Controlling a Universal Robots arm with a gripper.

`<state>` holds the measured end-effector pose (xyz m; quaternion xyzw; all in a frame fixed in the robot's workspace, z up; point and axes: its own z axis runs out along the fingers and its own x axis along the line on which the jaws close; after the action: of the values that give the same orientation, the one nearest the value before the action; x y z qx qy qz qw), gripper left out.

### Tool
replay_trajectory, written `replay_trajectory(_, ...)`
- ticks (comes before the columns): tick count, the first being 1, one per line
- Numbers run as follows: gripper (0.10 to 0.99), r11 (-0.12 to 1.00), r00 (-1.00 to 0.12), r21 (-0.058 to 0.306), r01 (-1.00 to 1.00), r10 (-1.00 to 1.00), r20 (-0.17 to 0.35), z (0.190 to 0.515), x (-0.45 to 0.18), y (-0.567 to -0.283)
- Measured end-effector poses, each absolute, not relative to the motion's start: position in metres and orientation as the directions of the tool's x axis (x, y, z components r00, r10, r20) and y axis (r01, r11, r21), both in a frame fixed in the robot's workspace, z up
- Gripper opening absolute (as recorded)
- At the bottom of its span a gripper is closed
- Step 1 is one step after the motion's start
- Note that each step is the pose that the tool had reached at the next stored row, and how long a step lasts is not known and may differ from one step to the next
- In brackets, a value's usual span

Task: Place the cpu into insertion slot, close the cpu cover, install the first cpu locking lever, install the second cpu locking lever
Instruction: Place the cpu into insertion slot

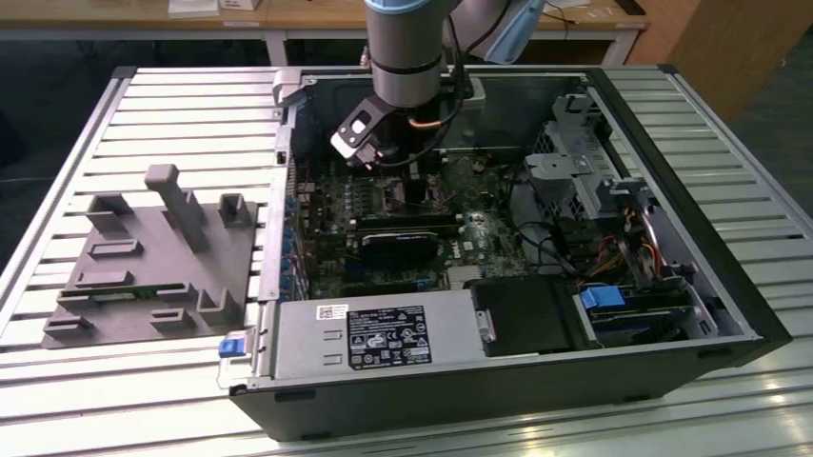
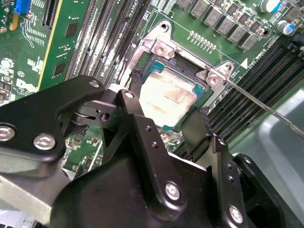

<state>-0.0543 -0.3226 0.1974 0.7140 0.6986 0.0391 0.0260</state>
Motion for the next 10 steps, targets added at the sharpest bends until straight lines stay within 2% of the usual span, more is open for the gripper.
replay_trajectory(10, 0.612, -0.022, 0.021, 0.092, 0.996, 1.0, 0.019, 0.213, -0.054, -0.323)
